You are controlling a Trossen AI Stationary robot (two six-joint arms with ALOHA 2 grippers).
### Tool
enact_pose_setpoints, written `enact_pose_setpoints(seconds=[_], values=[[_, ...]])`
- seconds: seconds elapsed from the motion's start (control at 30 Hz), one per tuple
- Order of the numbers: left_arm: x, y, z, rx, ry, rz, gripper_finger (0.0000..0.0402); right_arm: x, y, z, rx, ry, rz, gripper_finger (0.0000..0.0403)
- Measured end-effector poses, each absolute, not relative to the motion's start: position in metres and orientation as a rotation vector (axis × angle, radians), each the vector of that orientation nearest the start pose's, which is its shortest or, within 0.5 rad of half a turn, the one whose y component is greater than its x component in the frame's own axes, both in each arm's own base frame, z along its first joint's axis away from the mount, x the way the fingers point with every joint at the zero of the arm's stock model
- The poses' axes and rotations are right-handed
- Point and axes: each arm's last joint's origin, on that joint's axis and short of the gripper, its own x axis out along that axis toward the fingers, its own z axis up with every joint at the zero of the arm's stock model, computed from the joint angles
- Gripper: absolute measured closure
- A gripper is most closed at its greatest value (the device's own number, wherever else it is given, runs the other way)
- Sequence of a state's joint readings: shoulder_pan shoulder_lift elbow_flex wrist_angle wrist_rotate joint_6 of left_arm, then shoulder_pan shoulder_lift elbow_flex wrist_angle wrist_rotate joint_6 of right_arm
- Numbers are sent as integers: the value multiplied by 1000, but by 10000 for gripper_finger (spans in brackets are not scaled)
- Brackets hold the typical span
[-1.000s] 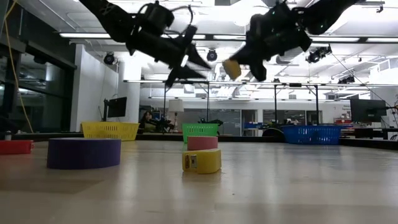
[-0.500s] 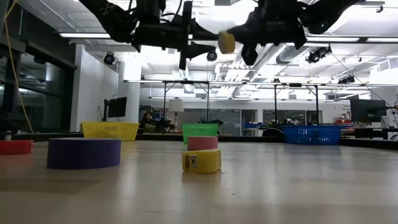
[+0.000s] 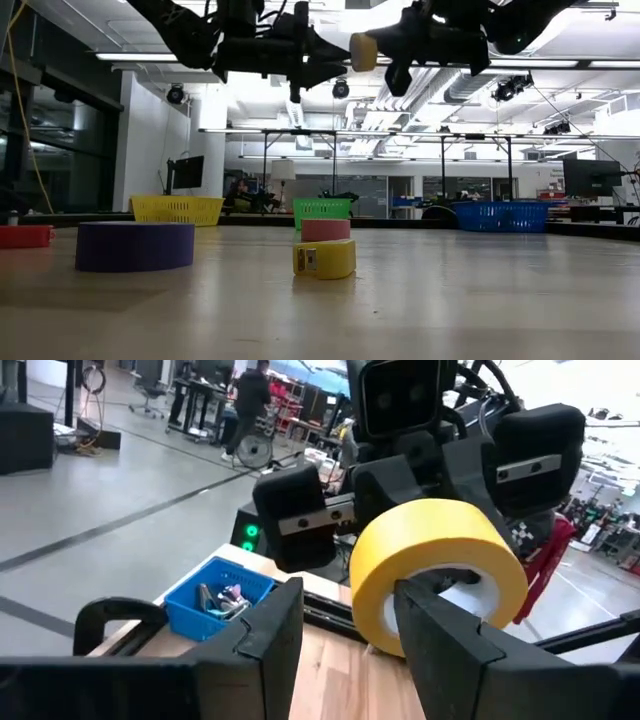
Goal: Pick and place Stapler, Stapler remover, tape
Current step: Put the yellow tape into the yellow basket
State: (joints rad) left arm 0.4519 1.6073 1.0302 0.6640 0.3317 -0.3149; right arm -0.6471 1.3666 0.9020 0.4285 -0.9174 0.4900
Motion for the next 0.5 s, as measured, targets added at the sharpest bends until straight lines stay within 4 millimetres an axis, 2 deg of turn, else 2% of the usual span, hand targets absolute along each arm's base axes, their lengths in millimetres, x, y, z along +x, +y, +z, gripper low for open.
enact_pose_setpoints(seconds=[0.5], values=[[330, 150, 293, -248, -106, 123, 245, 263, -156, 295, 522, 104, 240, 380]])
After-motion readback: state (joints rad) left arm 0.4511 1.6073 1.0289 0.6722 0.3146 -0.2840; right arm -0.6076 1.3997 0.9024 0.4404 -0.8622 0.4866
